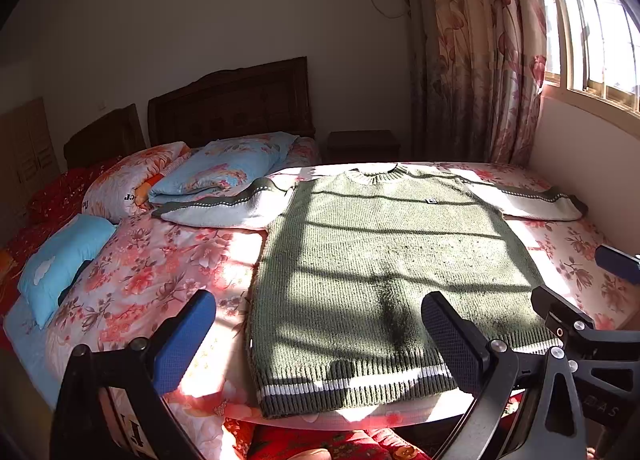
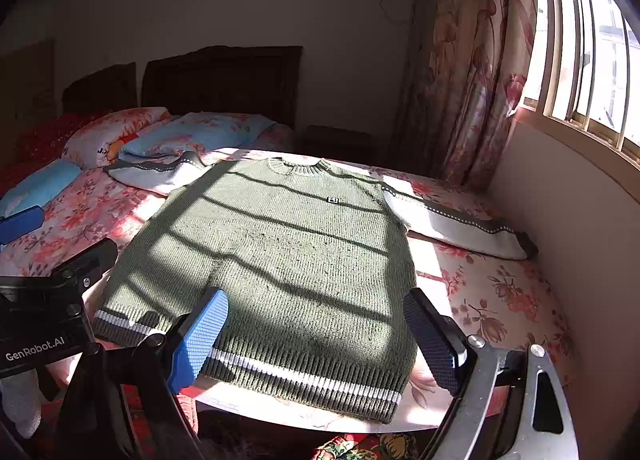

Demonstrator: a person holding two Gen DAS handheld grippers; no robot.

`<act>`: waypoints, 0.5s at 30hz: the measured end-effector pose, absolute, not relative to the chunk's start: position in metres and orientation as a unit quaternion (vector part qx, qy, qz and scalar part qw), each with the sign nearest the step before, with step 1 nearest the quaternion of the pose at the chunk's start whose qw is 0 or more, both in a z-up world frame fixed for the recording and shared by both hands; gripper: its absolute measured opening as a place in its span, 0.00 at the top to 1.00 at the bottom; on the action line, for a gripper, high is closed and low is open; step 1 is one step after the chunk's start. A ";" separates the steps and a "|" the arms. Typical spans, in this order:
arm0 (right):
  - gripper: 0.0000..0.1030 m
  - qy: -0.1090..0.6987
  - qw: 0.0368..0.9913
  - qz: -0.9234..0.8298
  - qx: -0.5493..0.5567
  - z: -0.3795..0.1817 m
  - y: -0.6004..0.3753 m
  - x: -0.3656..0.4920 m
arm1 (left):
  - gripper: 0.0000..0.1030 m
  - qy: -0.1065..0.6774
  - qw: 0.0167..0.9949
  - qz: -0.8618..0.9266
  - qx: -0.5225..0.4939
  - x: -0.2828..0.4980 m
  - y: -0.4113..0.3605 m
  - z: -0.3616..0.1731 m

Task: Fold small clothes

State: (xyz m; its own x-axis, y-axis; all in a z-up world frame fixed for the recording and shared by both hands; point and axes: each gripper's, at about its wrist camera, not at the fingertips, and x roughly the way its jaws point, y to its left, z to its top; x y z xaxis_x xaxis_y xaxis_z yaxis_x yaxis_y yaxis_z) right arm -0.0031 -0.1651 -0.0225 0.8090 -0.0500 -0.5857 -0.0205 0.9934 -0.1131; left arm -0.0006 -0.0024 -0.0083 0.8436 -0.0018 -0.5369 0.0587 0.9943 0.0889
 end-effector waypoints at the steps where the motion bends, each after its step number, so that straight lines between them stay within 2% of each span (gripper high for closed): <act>1: 0.11 0.309 0.949 -0.008 -0.057 -0.022 -0.165 -0.003 | 0.00 0.279 0.959 -0.016 0.051 -0.001 -0.002 -0.008; 15: 0.11 0.313 0.949 -0.008 -0.050 -0.022 -0.168 -0.001 | 0.00 0.280 0.959 -0.015 0.051 -0.001 -0.003 -0.008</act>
